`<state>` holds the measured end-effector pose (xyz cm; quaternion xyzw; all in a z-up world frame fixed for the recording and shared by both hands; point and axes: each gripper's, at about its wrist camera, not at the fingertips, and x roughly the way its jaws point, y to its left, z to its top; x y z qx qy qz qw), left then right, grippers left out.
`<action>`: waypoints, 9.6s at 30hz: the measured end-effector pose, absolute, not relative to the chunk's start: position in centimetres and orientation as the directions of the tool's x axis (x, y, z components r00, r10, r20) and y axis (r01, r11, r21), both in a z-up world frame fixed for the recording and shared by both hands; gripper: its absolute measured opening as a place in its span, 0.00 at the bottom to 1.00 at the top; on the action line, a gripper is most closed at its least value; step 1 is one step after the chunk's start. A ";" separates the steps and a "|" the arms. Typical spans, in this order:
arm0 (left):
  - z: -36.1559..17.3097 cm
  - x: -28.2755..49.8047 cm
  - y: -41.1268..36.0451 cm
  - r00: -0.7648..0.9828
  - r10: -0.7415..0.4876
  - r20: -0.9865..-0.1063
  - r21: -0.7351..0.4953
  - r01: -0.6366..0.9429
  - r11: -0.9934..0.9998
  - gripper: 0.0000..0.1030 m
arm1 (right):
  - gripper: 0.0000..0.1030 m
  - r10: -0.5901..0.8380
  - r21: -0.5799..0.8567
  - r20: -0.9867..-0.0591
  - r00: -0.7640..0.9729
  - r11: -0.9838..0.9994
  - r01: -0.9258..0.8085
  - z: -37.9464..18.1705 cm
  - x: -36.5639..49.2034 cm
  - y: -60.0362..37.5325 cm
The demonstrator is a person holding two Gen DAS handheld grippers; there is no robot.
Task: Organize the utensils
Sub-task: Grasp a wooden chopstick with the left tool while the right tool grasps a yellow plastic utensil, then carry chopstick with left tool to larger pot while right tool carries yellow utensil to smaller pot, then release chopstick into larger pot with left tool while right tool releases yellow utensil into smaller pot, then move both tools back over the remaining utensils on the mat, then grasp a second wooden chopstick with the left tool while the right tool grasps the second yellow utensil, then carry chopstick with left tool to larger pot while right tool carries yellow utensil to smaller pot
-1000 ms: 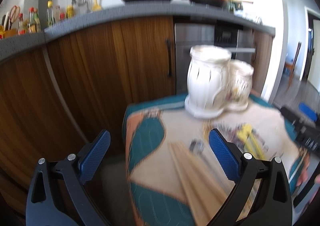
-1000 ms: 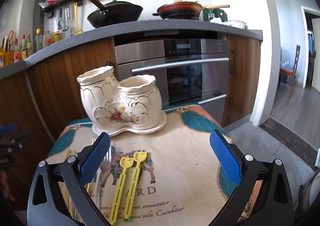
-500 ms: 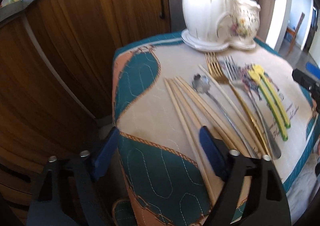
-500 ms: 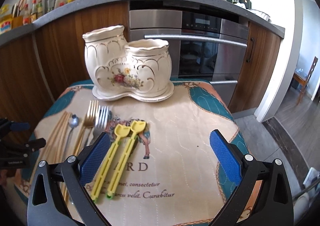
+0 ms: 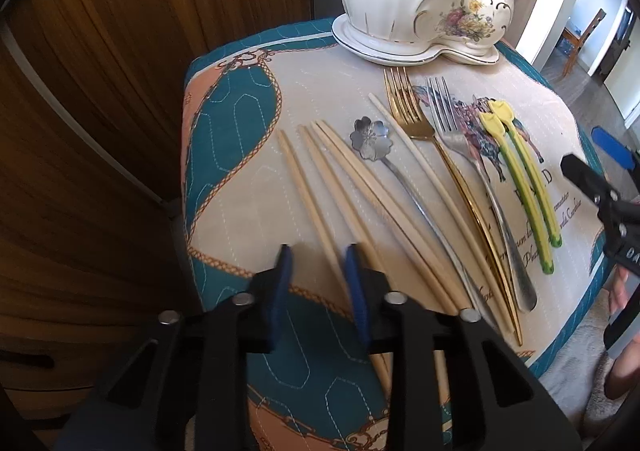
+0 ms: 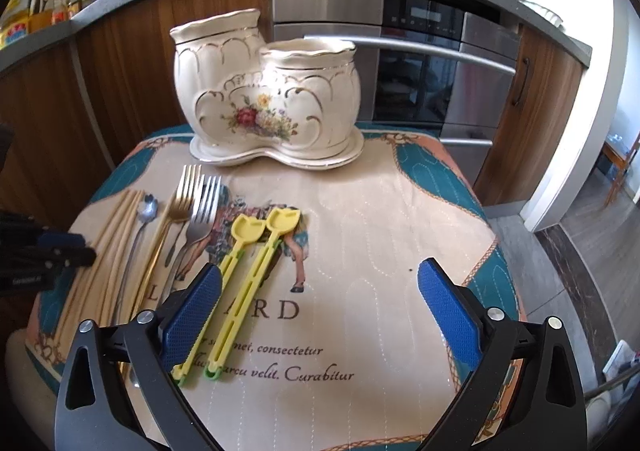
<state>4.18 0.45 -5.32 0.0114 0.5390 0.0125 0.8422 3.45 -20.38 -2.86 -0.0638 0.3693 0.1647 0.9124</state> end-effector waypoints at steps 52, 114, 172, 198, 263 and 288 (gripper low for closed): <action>6.8 6.5 3.4 0.819 -0.181 -0.544 -0.185 0.094 0.978 0.05 | 0.10 0.479 0.252 -0.551 0.683 0.876 -0.411 4.1 8.1 -20.5; 7.1 16.4 -1.5 0.878 -0.121 -0.462 -0.106 0.080 0.991 0.07 | 0.23 0.407 0.236 -0.396 0.823 0.911 -0.337 2.5 15.5 -18.5; -3.2 3.3 1.7 0.675 0.023 -0.737 -0.012 -0.047 0.999 0.94 | 0.95 0.350 0.193 -0.431 0.832 0.936 -0.294 -0.6 3.4 -22.3; -5.6 5.2 1.4 0.497 0.009 -0.868 0.036 0.044 0.998 0.06 | 0.95 0.300 0.085 -0.601 0.741 0.946 -0.314 -1.4 4.1 -20.7; 11.5 15.1 1.5 0.918 -0.265 -0.297 -0.243 0.196 0.950 0.06 | 0.10 0.520 0.338 -0.256 0.815 0.838 -0.428 8.8 15.0 -20.1; 7.4 19.1 2.4 0.906 -0.331 -0.265 -0.297 0.250 0.922 0.06 | 0.10 0.532 0.460 -0.312 0.787 0.809 -0.365 2.9 20.8 -19.5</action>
